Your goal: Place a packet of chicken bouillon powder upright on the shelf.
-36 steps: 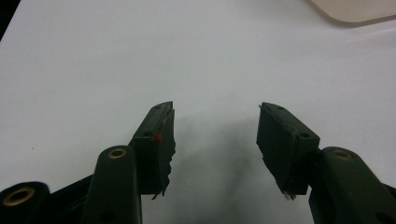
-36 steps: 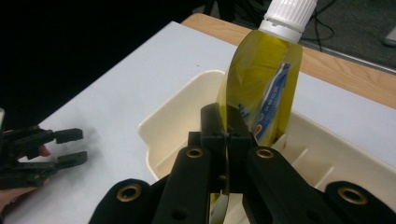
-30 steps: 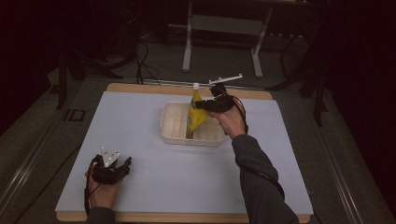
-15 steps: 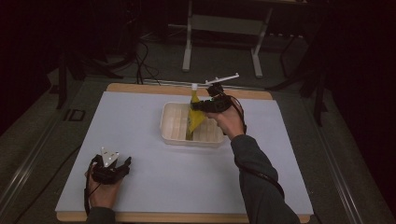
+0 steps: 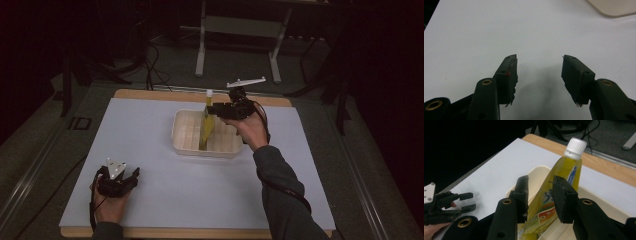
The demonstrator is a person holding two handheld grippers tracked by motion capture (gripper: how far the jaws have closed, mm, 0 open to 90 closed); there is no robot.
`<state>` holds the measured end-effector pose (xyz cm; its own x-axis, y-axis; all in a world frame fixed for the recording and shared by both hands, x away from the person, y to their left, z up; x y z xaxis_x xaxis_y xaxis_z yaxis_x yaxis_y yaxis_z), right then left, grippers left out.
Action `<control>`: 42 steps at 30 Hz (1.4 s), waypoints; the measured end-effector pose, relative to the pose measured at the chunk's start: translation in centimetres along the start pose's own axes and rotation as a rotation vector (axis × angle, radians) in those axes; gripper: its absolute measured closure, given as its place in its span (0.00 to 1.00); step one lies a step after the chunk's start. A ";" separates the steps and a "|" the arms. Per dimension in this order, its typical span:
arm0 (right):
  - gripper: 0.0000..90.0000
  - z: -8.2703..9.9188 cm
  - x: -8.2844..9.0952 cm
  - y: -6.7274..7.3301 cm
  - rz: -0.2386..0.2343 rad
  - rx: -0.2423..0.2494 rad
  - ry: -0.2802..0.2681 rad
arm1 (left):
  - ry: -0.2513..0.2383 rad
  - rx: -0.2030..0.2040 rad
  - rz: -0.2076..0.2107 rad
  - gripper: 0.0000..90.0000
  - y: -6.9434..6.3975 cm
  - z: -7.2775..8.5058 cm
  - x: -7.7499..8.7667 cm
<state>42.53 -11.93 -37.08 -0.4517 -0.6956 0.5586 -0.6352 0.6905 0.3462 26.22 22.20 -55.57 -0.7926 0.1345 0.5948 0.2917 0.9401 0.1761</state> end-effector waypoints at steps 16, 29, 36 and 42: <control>0.77 0.7 4.0 0.3 0.070 0.039 -0.096 | -0.009 0.011 -0.006 0.52 0.1 0.0 0.1; 0.83 4.1 5.6 -1.3 0.161 0.057 -0.106 | -0.010 0.010 -0.005 0.52 0.0 0.0 0.1; 0.83 7.7 5.5 -3.2 0.235 0.057 -0.054 | -0.005 0.020 -0.005 0.51 0.2 0.0 0.1; 0.82 11.0 5.5 -5.9 0.306 0.018 -0.007 | 0.013 0.034 -0.025 0.51 0.5 0.1 0.1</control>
<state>36.93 -22.04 -44.33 -0.6281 -0.4577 0.6293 -0.4798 0.8645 0.1498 26.20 22.70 -55.48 -0.7926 0.1067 0.6004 0.2529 0.9534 0.1645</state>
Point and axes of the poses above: each handheld gripper's, and its own axes: x roughly backward along the jaws, z roughly out of its underside, y roughly to its left, the point moved 1 cm from there along -x, roughly forward along the jaws, and after that the axes turned 8 degrees about -x, right-handed, at the moved point
